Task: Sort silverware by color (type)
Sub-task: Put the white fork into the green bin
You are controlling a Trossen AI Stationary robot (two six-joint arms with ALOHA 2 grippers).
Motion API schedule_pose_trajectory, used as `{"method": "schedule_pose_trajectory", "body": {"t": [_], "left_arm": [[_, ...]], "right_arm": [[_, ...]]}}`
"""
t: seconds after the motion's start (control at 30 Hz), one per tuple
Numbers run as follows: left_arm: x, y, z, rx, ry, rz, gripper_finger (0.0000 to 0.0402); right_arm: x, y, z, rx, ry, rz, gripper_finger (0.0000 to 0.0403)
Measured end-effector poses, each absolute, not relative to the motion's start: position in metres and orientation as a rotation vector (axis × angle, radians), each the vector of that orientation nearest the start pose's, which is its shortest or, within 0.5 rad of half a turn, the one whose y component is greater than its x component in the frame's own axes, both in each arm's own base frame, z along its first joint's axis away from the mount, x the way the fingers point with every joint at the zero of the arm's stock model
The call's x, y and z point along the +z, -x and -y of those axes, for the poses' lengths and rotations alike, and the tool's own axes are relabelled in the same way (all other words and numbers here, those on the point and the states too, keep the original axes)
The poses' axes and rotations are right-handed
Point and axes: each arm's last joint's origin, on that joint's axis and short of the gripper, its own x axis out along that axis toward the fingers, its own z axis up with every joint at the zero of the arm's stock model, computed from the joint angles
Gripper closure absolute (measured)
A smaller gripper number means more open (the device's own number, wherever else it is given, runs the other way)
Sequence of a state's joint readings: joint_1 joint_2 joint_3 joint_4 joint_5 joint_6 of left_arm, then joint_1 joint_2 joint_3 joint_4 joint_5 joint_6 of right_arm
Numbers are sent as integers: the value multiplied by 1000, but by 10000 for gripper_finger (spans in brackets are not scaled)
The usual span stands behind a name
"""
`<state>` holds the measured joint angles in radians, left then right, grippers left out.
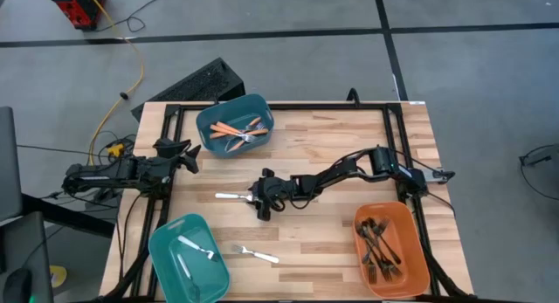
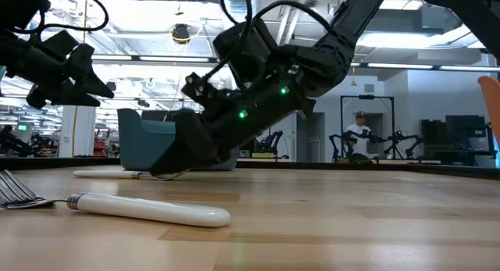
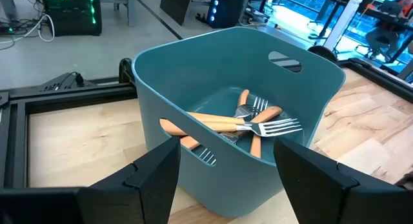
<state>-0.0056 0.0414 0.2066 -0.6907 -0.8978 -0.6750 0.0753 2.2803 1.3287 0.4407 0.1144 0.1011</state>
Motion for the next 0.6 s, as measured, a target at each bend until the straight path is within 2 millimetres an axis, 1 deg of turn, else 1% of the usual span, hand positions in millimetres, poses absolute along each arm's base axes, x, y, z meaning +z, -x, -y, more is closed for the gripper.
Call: {"method": "schedule_pose_trajectory", "body": {"t": [0.4,0.5,0.6], "left_arm": [[171,-62,-22,987,382,-173,167],[171,-62,-22,987,382,-173,167],[171,-62,-22,987,382,-173,167]], "right_arm": [[85,-461,-31,-117,-28,-614,144],[85,-460,-30,-119,-31,-621,158],[84,-460,-30,-123,-40,-629,185]]}}
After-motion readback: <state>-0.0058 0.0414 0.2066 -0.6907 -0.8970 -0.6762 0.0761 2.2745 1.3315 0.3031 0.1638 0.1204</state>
